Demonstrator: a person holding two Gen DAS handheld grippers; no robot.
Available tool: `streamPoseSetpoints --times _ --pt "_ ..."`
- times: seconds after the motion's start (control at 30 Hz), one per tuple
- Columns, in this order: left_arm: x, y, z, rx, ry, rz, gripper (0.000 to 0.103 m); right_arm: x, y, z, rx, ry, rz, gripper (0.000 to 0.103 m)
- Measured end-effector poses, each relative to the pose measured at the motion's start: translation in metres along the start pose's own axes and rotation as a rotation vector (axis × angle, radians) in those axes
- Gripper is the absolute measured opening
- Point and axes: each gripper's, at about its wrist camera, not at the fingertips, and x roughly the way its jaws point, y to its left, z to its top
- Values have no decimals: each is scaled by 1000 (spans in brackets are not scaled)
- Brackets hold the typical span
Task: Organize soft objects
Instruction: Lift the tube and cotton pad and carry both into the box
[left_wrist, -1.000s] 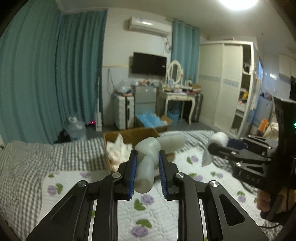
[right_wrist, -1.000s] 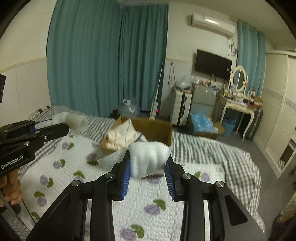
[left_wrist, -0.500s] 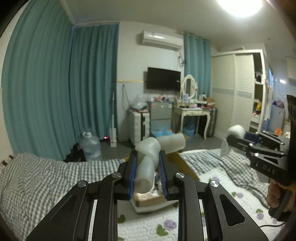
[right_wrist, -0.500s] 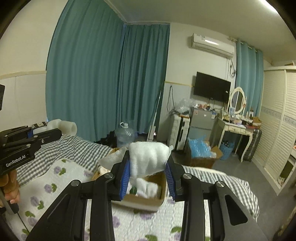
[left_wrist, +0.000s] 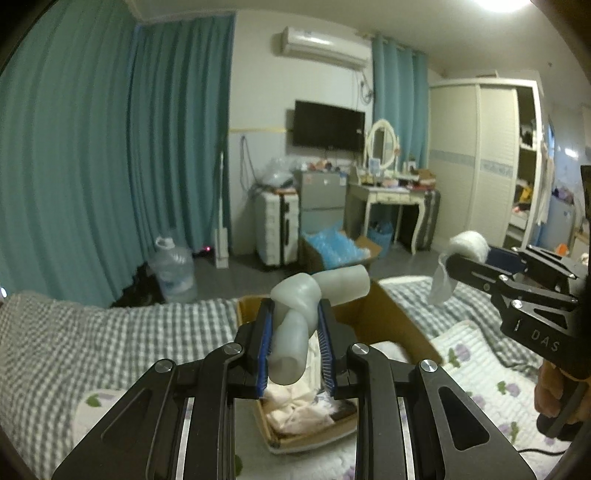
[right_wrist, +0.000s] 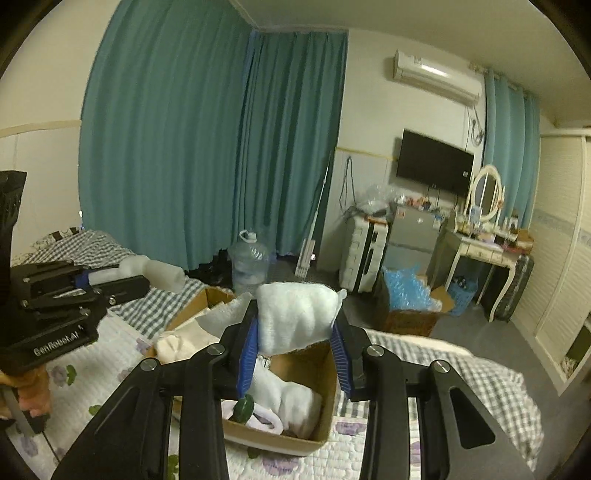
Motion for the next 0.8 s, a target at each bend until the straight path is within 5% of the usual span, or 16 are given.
streamPoseSetpoints --times 0.47,0.8 --pt "91 -10 -29 22 208 -21 24 114 -16 -32 21 207 40 37" --pt "108 -13 -40 38 317 23 28 156 -14 -51 -25 332 7 37"
